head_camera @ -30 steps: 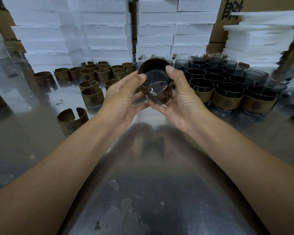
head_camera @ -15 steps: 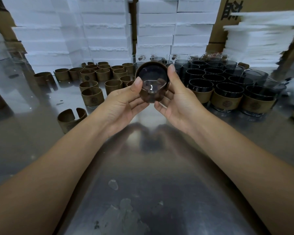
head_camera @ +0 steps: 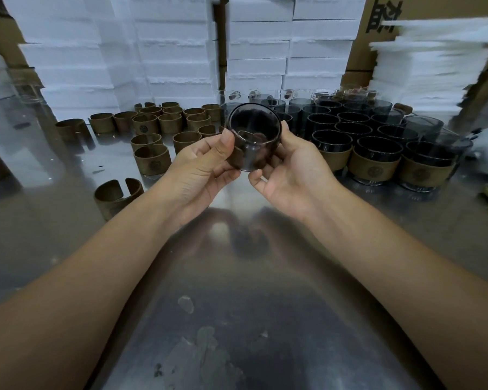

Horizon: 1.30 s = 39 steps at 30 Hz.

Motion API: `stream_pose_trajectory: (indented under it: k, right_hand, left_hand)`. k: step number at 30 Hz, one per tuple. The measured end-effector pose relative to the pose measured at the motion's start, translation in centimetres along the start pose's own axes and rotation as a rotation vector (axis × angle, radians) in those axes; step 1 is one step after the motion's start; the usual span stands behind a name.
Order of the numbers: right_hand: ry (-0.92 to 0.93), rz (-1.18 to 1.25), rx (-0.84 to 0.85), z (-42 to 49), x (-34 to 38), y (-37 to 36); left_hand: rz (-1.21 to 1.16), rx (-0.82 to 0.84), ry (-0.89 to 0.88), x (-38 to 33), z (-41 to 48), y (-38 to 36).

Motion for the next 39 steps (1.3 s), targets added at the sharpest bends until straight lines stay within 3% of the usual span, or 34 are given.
stream_pose_trajectory:
  k: [5, 11, 16, 22, 26, 33, 39]
  right_hand:
    - [0.016, -0.013, 0.002, 0.0, -0.1, 0.0]
    - [0.004, -0.303, -0.017, 0.3, -0.2, 0.6]
    - [-0.103, -0.232, 0.077, 0.3, -0.4, 0.8]
    - [0.147, -0.245, 0.037, 0.5, 0.8, 0.5]
    - [0.313, -0.325, 0.078, 0.1, 1.4, 0.0]
    - [0.394, -0.394, 0.135, 0.0, 1.9, -0.4]
    - [0.476, -0.602, 0.021, 0.2, 1.7, 0.3]
  left_hand:
    - [-0.008, -0.007, 0.004, 0.1, 0.0, 0.0]
    - [-0.017, -0.012, -0.024, -0.1, 0.2, 0.4]
    - [0.062, 0.006, -0.080, -0.1, 0.2, 0.0]
    - [0.201, -0.159, 0.001, 0.5, 0.5, 1.0]
    - [0.218, -0.082, 0.115, 1.1, 0.6, 0.6]
    - [0.137, -0.022, 0.045, 0.7, 0.5, 0.3]
    - [0.194, -0.048, -0.011, 0.7, 0.5, 0.2]
Point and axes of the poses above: each hand's wrist, its own z-axis towards the middle knuckle, its own y-axis out of the back of the hand, x = y × z, the point moved 5 cm from there along z, towards the middle knuckle, and after that the axes turned 4 degrees about y, right-handed, at the moved point
